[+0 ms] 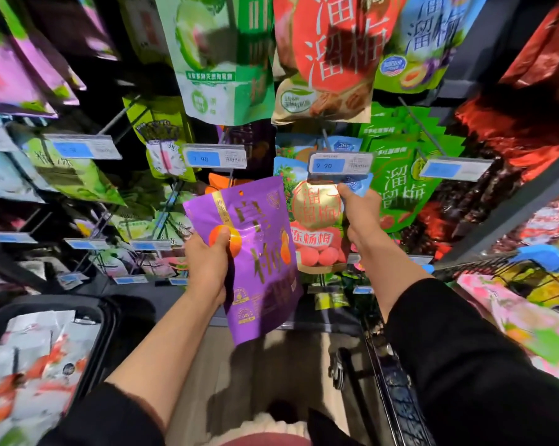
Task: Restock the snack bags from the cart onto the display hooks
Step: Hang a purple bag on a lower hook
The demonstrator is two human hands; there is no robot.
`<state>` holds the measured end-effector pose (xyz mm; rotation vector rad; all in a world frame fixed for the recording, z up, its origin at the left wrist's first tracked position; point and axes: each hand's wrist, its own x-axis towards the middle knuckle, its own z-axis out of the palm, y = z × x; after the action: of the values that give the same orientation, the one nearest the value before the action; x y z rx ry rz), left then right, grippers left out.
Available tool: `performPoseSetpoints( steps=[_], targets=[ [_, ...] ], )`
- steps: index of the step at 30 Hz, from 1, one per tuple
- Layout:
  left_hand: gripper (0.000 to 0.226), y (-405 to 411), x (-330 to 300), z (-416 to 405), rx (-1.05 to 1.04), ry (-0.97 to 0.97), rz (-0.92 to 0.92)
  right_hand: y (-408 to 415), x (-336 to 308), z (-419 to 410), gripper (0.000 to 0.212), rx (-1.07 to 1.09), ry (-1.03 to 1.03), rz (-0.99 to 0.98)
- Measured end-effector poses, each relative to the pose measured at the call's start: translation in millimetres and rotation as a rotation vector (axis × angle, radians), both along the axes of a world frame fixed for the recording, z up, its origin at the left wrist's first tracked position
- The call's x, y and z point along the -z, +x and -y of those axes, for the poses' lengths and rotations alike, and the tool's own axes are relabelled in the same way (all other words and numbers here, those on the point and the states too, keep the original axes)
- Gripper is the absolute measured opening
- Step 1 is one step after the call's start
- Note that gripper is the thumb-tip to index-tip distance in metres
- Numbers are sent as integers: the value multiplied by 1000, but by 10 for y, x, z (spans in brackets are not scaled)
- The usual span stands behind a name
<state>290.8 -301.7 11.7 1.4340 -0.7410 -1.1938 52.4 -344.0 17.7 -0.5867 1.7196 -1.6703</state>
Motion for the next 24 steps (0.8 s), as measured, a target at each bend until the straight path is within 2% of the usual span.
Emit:
performPoseSetpoints(
  steps=[11,13,16,20,24],
  targets=[
    [18,-84,54,15,-15,9,34,-67,63,242,26,5,-47,56],
    [11,-103,20,-1,-9,0,32,-89,69,302,22,8,-66,42],
    [20,-135,-23,-22,-11,-20,32,-116,52,350,20,-15,-67,40],
    [21,-138,-6,-3,-10,-23,48,-136,84,245,20,-22,-48,25],
    [10,-161,39,-1,47,-26,26,-140,118,100,23,-2,-136,118]
  ],
)
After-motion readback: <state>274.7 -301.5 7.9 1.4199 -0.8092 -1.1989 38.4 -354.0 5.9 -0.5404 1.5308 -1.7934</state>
